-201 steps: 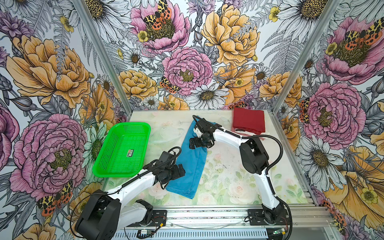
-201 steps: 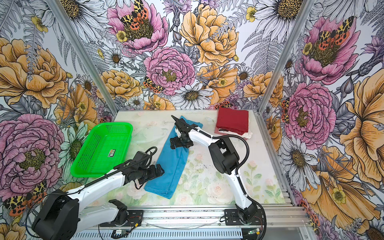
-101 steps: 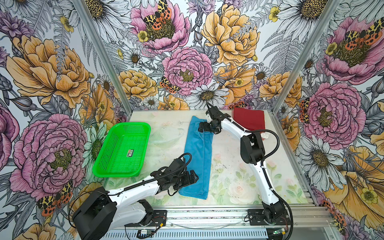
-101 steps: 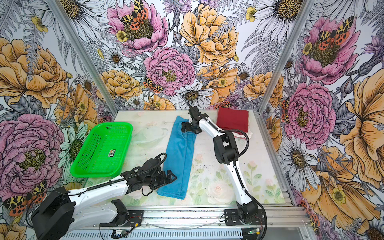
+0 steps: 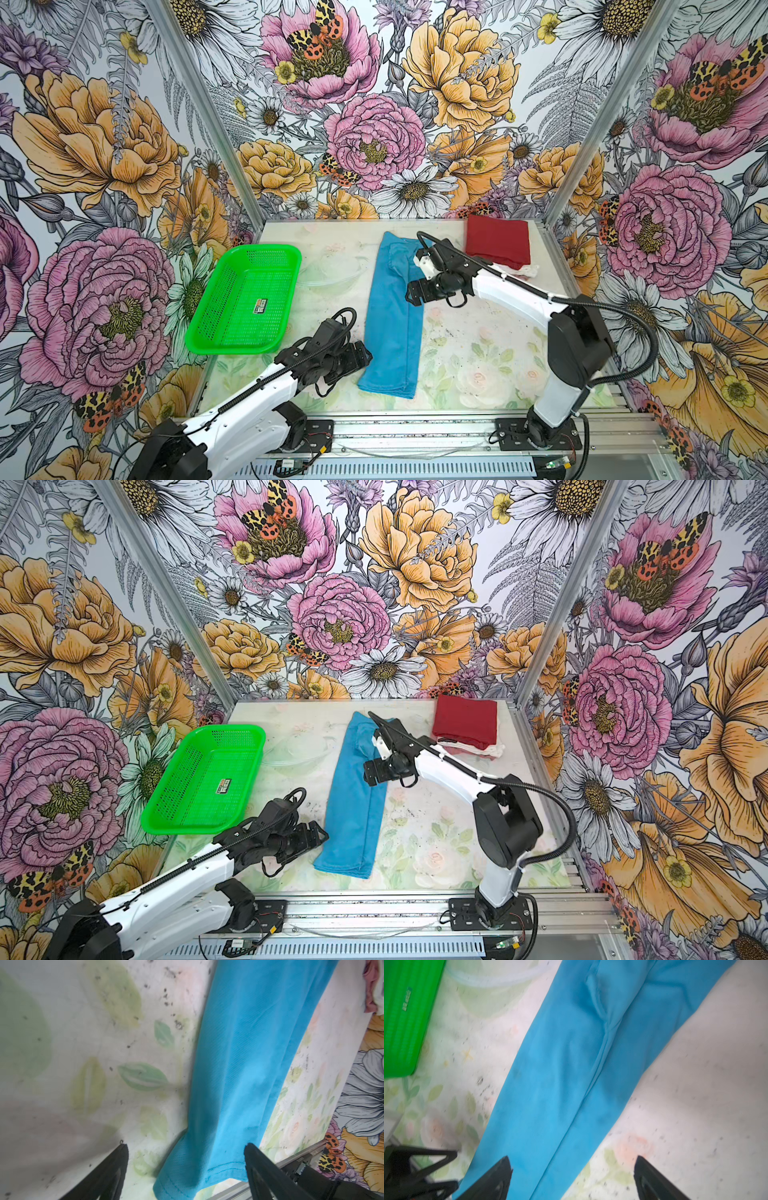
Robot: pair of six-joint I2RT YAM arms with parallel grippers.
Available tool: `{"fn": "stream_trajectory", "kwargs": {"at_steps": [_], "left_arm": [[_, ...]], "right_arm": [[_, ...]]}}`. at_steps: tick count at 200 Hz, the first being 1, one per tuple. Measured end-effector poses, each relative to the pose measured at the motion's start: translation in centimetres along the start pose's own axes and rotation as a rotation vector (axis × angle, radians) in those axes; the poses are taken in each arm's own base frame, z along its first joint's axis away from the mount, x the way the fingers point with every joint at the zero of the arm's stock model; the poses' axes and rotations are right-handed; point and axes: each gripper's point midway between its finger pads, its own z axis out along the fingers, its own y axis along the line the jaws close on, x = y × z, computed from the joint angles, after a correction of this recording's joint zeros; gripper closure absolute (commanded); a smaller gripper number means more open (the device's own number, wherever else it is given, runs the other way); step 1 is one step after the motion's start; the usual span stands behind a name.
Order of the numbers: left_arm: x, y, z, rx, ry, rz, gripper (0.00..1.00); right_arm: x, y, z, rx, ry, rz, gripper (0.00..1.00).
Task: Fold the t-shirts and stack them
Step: 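Release the strip and move both grippers to its near end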
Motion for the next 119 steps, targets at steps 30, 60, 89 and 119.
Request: {"fn": "stream_trajectory", "kwargs": {"at_steps": [30, 60, 89, 119], "left_arm": [[2.4, 0.3, 0.3, -0.020, 0.063, 0.069, 0.25], [3.1, 1.1, 0.5, -0.047, 0.070, 0.068, 0.65], [3.2, 2.6, 0.7, -0.120, 0.068, 0.060, 0.86], [3.0, 2.5, 0.8, -0.152, 0.073, 0.060, 0.50]], "right_arm": [[9.0, 2.0, 0.7, -0.015, 0.091, -0.003, 0.25], [16.1, 3.4, 1.8, -0.006, 0.186, -0.021, 0.38], [17.9, 5.9, 1.8, -0.038, 0.184, -0.045, 0.44], [18.5, 8.0, 1.9, -0.076, 0.173, -0.054, 0.47]]}}
